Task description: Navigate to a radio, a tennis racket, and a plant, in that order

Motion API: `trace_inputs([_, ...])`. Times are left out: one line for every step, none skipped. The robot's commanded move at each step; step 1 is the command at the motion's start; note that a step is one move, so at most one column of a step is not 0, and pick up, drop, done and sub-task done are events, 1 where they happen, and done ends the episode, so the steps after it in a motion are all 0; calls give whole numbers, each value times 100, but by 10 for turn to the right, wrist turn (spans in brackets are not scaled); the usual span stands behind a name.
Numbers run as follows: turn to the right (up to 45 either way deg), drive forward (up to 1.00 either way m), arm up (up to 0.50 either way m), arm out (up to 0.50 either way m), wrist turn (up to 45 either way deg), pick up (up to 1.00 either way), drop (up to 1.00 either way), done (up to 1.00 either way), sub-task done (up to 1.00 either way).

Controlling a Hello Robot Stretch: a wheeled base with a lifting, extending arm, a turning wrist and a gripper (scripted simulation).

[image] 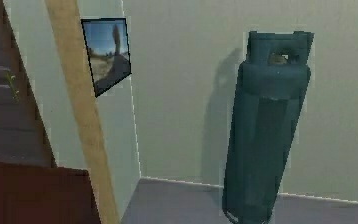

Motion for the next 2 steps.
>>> trace_inputs([0, 20, 0, 0, 0, 0, 0, 0, 0])
trace_inputs([-450, 0, 0, 0, 0, 0, 0, 0, 0])
